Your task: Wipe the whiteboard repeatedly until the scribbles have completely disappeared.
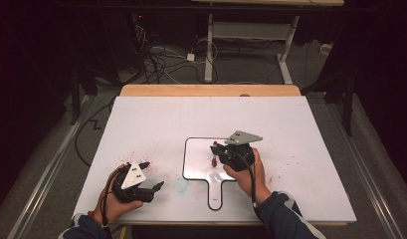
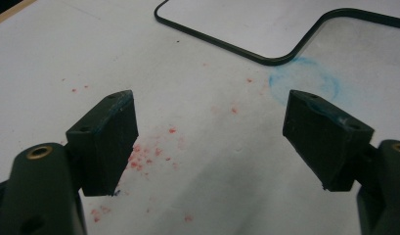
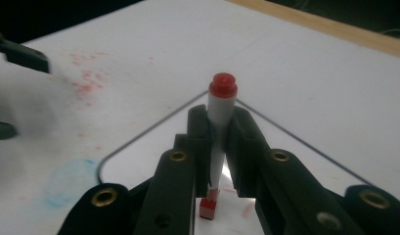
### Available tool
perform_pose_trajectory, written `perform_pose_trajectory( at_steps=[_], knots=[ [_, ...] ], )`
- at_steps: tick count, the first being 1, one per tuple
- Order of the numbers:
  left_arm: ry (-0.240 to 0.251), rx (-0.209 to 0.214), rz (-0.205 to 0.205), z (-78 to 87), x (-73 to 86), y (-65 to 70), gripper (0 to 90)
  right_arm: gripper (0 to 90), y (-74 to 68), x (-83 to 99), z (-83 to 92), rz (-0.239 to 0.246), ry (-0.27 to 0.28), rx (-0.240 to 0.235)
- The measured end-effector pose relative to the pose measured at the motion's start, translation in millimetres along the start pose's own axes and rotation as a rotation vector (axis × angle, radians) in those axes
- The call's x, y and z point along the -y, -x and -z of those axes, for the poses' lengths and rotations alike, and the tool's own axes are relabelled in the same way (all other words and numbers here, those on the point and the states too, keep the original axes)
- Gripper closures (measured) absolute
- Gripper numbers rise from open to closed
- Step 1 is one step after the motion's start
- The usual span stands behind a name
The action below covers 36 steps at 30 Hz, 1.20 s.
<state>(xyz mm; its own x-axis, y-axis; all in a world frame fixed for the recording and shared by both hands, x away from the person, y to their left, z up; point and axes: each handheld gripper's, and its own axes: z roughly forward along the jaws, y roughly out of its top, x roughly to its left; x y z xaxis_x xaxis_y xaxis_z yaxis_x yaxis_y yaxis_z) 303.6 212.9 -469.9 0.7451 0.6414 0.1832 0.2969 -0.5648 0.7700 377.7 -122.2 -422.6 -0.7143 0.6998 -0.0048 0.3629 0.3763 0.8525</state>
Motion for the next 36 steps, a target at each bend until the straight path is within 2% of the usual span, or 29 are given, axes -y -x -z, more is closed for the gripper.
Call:
perform_pose_trajectory(
  at_steps=[3,7,9,11,14,16,19,21,23,26,28,31,34,36],
  knots=[
    [-0.002,0.000,-0.003,-0.2,-0.4,0.2,19.3,81.7,5.8,2.0,3.1,-0.030,0.004,-0.001],
    [-0.006,0.005,-0.010,-1.3,-1.4,1.6,19.3,81.7,-4.7,2.2,-0.8,-0.026,0.014,-0.060],
    [-0.009,0.006,-0.013,-2.2,-1.6,2.2,19.3,81.7,-9.3,1.1,-0.1,0.012,0.005,-0.051],
    [-0.012,0.007,-0.014,-2.9,-1.3,2.0,19.3,81.7,-6.2,1.6,2.3,0.030,0.000,-0.016],
    [-0.013,0.006,-0.015,-2.0,-0.9,1.7,19.3,81.7,5.3,3.9,7.2,0.017,-0.001,0.030],
    [-0.011,0.003,-0.017,-1.7,-1.1,1.6,19.3,81.7,9.2,4.8,8.5,-0.003,0.002,0.028],
    [-0.014,0.004,-0.020,-2.5,-1.7,2.0,19.3,81.7,9.6,3.7,7.9,0.029,-0.004,0.052],
    [-0.016,0.007,-0.023,-2.8,-1.5,2.5,19.3,81.7,14.9,3.4,7.7,0.045,-0.006,0.093],
    [-0.016,0.008,-0.023,-2.9,-1.2,2.5,19.3,81.7,26.2,3.9,8.7,0.014,-0.004,0.129],
    [-0.016,0.009,-0.019,-3.4,-1.0,1.9,19.3,81.7,34.4,4.8,9.6,-0.022,0.002,0.128],
    [-0.020,0.011,-0.023,-4.1,-1.4,2.1,19.3,81.7,30.8,4.8,6.8,-0.051,0.016,0.070],
    [-0.020,0.012,-0.028,-4.2,-1.8,2.9,19.3,81.7,22.1,2.8,2.5,-0.039,0.017,0.024],
    [-0.021,0.013,-0.025,-3.8,-1.3,2.7,19.3,81.7,19.2,1.5,2.2,-0.001,0.007,0.040],
    [-0.020,0.015,-0.023,-3.6,-0.7,2.6,19.3,81.7,24.6,1.8,5.5,0.013,-0.005,0.102]
  ],
)
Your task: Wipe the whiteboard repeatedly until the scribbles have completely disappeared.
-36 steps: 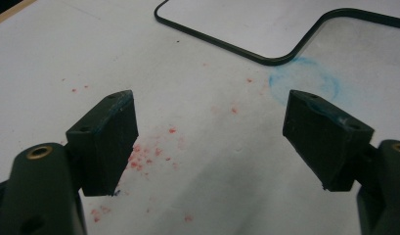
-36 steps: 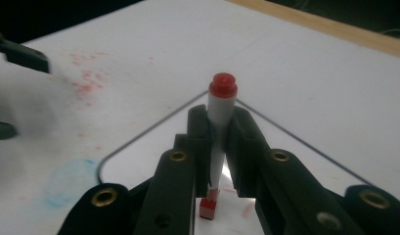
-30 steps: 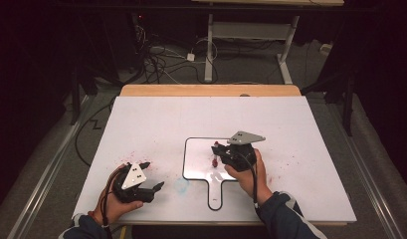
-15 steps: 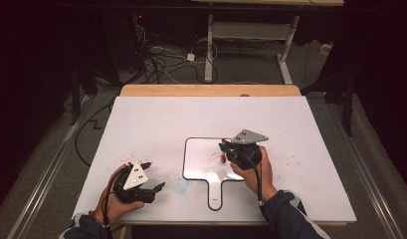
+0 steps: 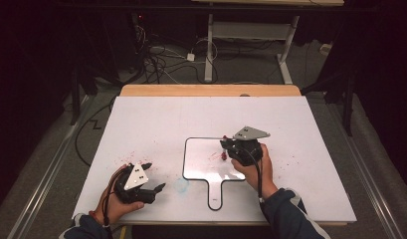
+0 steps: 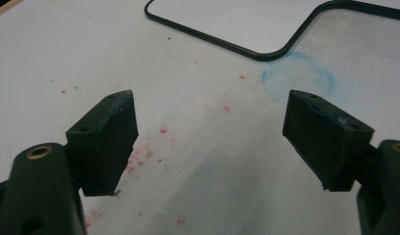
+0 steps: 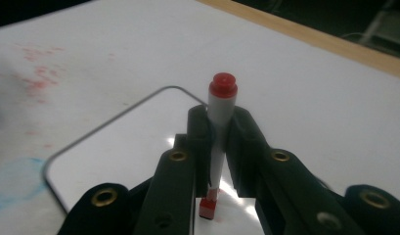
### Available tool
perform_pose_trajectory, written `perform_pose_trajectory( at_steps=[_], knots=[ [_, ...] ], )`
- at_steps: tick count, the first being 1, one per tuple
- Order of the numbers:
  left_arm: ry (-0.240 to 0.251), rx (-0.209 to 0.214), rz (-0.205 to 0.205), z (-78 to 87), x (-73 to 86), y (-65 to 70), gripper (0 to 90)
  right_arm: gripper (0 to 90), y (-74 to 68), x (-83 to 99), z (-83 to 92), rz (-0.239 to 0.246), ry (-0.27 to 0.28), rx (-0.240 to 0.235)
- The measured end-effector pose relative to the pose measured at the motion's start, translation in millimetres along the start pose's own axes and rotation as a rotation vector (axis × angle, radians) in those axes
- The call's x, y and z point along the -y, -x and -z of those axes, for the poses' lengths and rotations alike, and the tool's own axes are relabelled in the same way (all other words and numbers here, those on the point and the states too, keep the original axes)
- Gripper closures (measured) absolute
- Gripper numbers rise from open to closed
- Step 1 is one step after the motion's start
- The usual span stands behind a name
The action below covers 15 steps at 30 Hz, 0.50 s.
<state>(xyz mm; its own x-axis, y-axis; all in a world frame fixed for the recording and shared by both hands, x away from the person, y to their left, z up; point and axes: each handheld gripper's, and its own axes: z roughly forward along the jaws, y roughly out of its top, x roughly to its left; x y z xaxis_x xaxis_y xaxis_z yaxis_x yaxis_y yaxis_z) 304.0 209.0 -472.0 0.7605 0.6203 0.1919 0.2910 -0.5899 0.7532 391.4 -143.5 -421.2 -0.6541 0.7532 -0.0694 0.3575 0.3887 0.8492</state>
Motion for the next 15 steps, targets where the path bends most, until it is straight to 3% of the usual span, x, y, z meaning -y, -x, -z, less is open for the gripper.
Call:
perform_pose_trajectory(
  at_steps=[4,7,9,11,13,15],
  knots=[
    [-0.001,0.001,0.000,-0.1,0.3,-0.1,19.3,81.7,8.2,2.0,2.6,-0.041,0.001,0.011],
    [0.001,0.003,-0.002,0.3,-0.5,0.2,19.3,81.7,0.5,1.8,1.7,-0.040,0.007,-0.051],
    [0.000,0.002,-0.004,0.2,-0.7,0.5,19.3,81.7,-0.9,1.9,2.5,-0.031,0.004,-0.056],
    [0.000,0.004,-0.004,0.1,-0.3,0.5,19.3,81.7,1.8,3.3,3.8,-0.055,0.008,-0.067],
    [0.000,0.005,-0.005,0.1,-0.3,0.4,19.3,81.7,0.3,6.5,4.6,-0.083,0.021,-0.117],
    [0.001,0.005,-0.004,0.2,-0.5,0.2,19.3,81.7,-8.9,6.8,4.8,-0.066,0.023,-0.149]
  ],
)
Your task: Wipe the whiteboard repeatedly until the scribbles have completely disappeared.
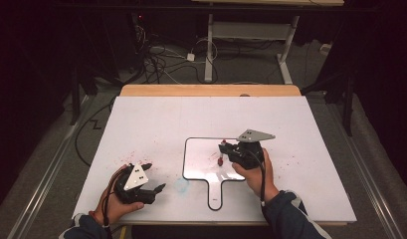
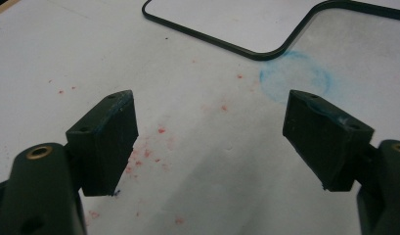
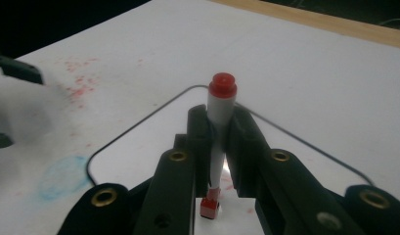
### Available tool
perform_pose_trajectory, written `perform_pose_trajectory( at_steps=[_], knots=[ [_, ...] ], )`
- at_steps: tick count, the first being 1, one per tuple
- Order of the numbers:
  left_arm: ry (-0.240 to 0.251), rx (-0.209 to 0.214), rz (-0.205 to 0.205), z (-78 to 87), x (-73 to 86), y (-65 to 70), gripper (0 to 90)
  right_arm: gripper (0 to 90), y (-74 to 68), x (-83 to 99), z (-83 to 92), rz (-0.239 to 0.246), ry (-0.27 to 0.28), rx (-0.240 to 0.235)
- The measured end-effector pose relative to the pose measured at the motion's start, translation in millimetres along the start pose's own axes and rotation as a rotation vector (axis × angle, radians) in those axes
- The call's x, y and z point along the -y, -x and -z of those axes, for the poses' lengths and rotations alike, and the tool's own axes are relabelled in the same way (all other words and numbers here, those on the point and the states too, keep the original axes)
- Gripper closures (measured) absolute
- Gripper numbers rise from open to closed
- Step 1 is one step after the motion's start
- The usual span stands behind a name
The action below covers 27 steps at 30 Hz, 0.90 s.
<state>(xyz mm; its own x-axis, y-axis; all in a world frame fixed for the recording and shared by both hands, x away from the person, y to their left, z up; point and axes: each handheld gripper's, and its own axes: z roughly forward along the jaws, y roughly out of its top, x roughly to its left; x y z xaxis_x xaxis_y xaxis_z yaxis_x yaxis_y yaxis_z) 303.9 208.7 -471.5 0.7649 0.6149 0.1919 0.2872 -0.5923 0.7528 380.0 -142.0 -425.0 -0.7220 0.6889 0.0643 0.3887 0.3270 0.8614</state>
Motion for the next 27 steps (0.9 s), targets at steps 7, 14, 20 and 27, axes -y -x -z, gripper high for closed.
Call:
perform_pose_trajectory(
  at_steps=[7,14,20,27],
  knots=[
    [-0.001,0.001,-0.003,0.1,-0.2,0.8,19.3,81.7,-17.6,-2.3,-3.3,0.061,-0.017,0.000],
    [0.008,-0.006,0.003,1.8,-0.4,-0.2,19.3,81.7,-6.4,-3.4,-2.3,0.027,-0.015,0.039],
    [0.006,-0.004,-0.005,1.4,-1.0,1.5,19.3,81.7,-31.1,-7.4,-18.0,0.052,-0.008,-0.041],
    [0.006,-0.008,0.001,3.0,0.6,0.7,19.3,81.7,-8.4,-3.8,-0.9,0.057,-0.027,0.056]
  ],
)
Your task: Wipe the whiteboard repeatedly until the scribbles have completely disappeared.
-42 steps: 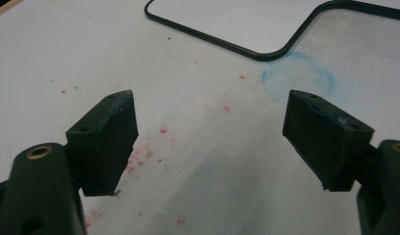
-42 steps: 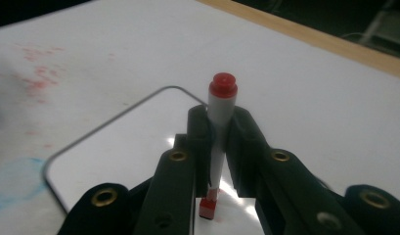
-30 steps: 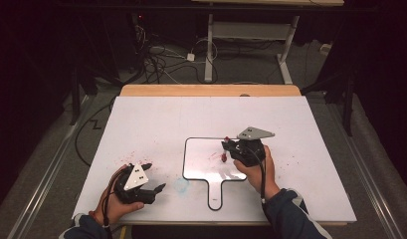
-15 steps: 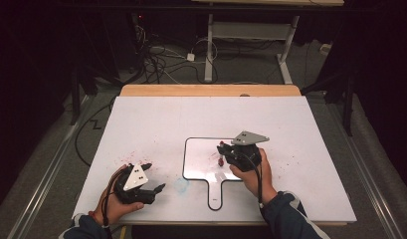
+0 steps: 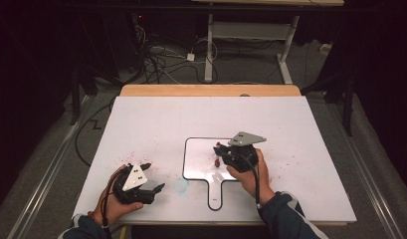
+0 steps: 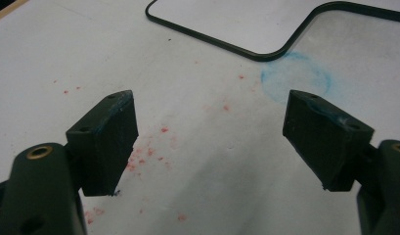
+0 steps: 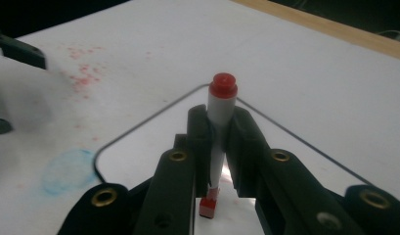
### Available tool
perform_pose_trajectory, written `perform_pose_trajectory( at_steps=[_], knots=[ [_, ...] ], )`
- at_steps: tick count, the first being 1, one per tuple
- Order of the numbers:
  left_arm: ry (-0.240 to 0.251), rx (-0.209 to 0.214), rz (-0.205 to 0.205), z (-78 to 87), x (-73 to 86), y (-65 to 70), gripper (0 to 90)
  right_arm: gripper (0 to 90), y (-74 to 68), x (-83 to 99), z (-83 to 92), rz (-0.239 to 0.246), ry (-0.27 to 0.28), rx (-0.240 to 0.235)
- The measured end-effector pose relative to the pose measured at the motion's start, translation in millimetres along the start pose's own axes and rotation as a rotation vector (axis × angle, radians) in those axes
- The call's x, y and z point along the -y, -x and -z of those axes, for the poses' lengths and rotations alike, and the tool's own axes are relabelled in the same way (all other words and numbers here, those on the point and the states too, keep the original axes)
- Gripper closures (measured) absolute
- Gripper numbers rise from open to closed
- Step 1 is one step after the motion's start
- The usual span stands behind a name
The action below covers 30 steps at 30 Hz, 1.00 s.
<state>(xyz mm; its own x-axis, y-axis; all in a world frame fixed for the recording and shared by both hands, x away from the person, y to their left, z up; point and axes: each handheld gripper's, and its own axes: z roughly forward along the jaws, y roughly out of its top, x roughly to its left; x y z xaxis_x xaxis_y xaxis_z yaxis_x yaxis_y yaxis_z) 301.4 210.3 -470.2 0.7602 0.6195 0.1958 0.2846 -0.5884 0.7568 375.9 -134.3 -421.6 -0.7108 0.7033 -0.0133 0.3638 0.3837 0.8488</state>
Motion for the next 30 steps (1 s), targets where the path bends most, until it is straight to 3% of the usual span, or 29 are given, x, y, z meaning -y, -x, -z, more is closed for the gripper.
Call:
perform_pose_trajectory(
  at_steps=[3,5,9,13,19,27,30],
  knots=[
    [-0.002,0.000,-0.001,-0.8,-0.7,0.6,19.3,81.7,13.6,3.1,7.8,-0.008,-0.008,0.054],
    [-0.006,0.001,-0.005,-1.9,-1.3,0.8,19.3,81.7,16.9,5.2,10.8,-0.022,-0.006,0.043],
    [-0.010,0.004,-0.012,-2.6,-2.0,1.6,19.3,81.7,16.1,5.9,16.0,-0.006,-0.024,0.023],
    [-0.009,0.005,-0.004,-3.2,-1.2,0.8,19.3,81.7,22.3,7.4,20.4,0.009,-0.032,0.059],
    [-0.010,0.009,-0.013,-3.2,-1.7,1.5,19.3,81.7,22.1,4.8,3.5,-0.025,0.026,0.028],
    [-0.007,0.012,-0.005,-2.5,-0.3,0.3,19.3,81.7,26.2,-0.3,-11.5,-0.034,0.059,0.071],
    [-0.006,0.012,-0.005,-2.6,-0.6,0.4,19.3,81.7,16.8,-0.4,-14.9,-0.048,0.068,0.001]
  ],
)
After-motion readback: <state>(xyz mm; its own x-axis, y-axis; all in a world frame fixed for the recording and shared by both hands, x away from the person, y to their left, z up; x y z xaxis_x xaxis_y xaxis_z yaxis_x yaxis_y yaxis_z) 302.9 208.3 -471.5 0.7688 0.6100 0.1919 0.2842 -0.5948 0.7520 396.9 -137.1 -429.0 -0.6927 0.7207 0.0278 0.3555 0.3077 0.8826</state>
